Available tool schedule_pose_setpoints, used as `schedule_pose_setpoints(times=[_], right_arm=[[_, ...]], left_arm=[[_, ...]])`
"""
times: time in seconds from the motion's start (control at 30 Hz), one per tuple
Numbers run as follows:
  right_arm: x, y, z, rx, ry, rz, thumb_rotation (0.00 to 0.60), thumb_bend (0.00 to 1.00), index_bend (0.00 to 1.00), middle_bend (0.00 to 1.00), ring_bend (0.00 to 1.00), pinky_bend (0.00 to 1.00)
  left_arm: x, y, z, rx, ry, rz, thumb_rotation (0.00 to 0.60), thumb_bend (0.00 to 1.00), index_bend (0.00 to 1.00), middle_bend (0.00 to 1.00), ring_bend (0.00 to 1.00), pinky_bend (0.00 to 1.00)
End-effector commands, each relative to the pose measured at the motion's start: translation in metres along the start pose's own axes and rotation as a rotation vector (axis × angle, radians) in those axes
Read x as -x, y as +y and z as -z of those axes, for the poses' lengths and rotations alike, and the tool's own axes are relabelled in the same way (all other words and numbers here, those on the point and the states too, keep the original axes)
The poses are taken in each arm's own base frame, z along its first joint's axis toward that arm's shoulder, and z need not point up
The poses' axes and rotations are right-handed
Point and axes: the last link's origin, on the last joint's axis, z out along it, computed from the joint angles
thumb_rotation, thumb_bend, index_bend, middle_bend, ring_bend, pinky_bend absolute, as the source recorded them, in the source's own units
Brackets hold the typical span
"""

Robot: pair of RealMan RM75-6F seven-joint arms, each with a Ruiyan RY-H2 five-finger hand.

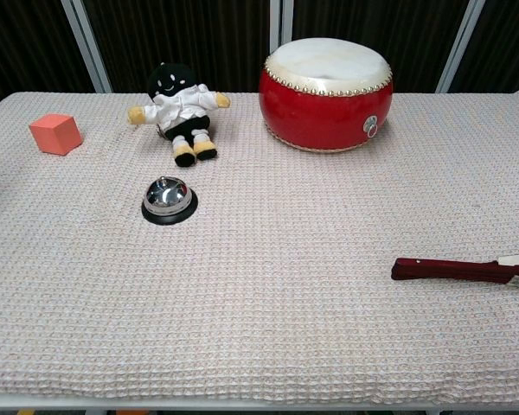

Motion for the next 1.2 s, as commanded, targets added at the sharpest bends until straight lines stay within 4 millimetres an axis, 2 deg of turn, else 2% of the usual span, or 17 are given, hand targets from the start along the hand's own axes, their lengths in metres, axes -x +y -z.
schedule_pose_setpoints(times=[0.03, 0.4, 0.67, 0.83, 1.0, 1.2], right_arm=[[0.000, 0.000, -0.001, 0.000, 0.001, -0.001, 0.600, 0.25, 0.00, 0.00, 0.00, 0.00], [0.000, -0.001, -0.001, 0.000, 0.003, -0.003, 0.600, 0.25, 0.00, 0.00, 0.00, 0.00], [-0.006, -0.001, 0.002, -0.009, 0.024, 0.018, 0.600, 0.25, 0.00, 0.00, 0.00, 0.00], [-0.009, 0.000, 0.001, -0.003, 0.028, 0.018, 0.600, 0.25, 0.00, 0.00, 0.00, 0.00], [-0.009, 0.005, 0.000, 0.019, 0.022, 0.013, 0.600, 0.25, 0.00, 0.00, 0.00, 0.00], [-0.009, 0.008, -0.001, 0.028, 0.023, 0.014, 0.600, 0.25, 0.00, 0.00, 0.00, 0.00]], left_arm=[[0.000, 0.000, 0.000, 0.000, 0.002, 0.000, 0.199, 0.00, 0.01, 0.00, 0.00, 0.00], [-0.001, 0.003, -0.006, 0.021, -0.006, -0.007, 0.197, 0.00, 0.01, 0.00, 0.00, 0.00], [0.010, 0.024, -0.015, 0.093, -0.031, 0.006, 0.200, 0.00, 0.01, 0.00, 0.00, 0.00], [0.022, 0.055, -0.029, 0.216, -0.062, 0.000, 0.202, 0.00, 0.01, 0.00, 0.00, 0.00], [0.036, 0.090, -0.048, 0.364, -0.093, 0.002, 0.250, 0.00, 0.01, 0.00, 0.00, 0.00], [0.064, 0.131, -0.067, 0.478, -0.145, 0.033, 0.257, 0.00, 0.01, 0.00, 0.00, 0.00]])
